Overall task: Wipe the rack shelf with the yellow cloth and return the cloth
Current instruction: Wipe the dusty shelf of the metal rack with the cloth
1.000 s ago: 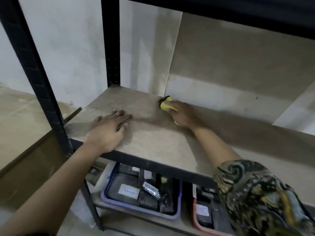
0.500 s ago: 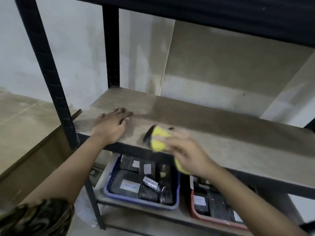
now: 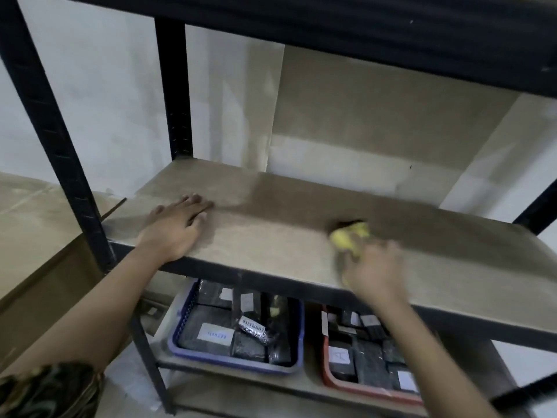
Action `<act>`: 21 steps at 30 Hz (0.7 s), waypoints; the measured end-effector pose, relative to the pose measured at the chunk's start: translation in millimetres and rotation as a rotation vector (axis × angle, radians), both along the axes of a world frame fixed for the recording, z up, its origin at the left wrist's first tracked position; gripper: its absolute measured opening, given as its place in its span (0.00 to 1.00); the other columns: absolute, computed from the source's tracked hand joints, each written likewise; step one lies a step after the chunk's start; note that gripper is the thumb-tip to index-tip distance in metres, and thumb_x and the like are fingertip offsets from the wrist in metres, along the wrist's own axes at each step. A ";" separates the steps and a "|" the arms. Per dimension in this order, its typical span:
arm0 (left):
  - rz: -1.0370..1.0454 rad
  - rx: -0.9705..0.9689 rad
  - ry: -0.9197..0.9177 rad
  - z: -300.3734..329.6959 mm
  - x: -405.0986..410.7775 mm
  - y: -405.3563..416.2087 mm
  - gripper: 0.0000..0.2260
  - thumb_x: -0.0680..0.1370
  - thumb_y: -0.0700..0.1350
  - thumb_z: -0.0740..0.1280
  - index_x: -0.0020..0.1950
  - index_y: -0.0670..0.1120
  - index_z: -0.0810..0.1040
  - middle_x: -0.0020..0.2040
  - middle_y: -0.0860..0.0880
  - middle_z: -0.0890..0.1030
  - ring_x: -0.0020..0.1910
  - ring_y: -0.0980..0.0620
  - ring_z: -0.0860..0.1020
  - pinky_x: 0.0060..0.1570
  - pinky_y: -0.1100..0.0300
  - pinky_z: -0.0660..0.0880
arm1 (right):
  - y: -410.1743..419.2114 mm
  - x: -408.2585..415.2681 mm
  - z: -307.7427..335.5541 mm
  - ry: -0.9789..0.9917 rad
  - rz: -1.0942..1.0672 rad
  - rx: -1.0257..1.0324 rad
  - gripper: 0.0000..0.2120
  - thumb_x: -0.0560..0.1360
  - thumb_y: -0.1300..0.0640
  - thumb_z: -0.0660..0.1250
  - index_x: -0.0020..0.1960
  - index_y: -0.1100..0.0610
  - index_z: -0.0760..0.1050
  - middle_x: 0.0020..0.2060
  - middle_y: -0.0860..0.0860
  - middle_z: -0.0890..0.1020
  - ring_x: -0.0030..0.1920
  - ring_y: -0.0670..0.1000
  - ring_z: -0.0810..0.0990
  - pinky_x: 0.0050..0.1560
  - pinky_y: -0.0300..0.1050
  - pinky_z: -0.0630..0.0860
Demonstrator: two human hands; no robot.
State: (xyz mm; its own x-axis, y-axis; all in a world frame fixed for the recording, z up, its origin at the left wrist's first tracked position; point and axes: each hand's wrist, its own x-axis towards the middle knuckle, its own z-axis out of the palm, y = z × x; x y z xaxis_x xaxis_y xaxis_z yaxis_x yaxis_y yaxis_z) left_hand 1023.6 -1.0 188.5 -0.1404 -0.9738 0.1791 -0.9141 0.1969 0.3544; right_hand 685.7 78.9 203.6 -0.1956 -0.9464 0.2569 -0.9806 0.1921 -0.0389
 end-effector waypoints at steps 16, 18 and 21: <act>-0.007 0.002 0.013 0.9 -0.1 2.7 0.19 0.81 0.52 0.48 0.71 0.60 0.63 0.76 0.54 0.59 0.76 0.54 0.54 0.72 0.46 0.51 | -32.8 -13.2 50.9 -0.339 0.118 0.046 0.20 0.78 0.60 0.57 0.70 0.54 0.67 0.66 0.61 0.74 0.65 0.63 0.71 0.67 0.53 0.65; -0.004 0.003 0.028 1.6 -0.3 3.2 0.19 0.81 0.52 0.48 0.71 0.60 0.63 0.76 0.54 0.60 0.76 0.54 0.54 0.72 0.46 0.52 | -34.3 -5.4 38.0 -0.284 0.065 0.141 0.20 0.79 0.58 0.55 0.71 0.51 0.66 0.66 0.60 0.74 0.66 0.63 0.69 0.66 0.54 0.66; -0.008 0.000 0.022 2.3 -0.4 4.0 0.19 0.81 0.53 0.48 0.72 0.59 0.62 0.76 0.54 0.59 0.76 0.54 0.54 0.72 0.46 0.52 | -34.3 23.4 29.7 -0.308 0.033 0.133 0.19 0.79 0.57 0.55 0.70 0.50 0.67 0.63 0.60 0.76 0.65 0.63 0.69 0.63 0.53 0.66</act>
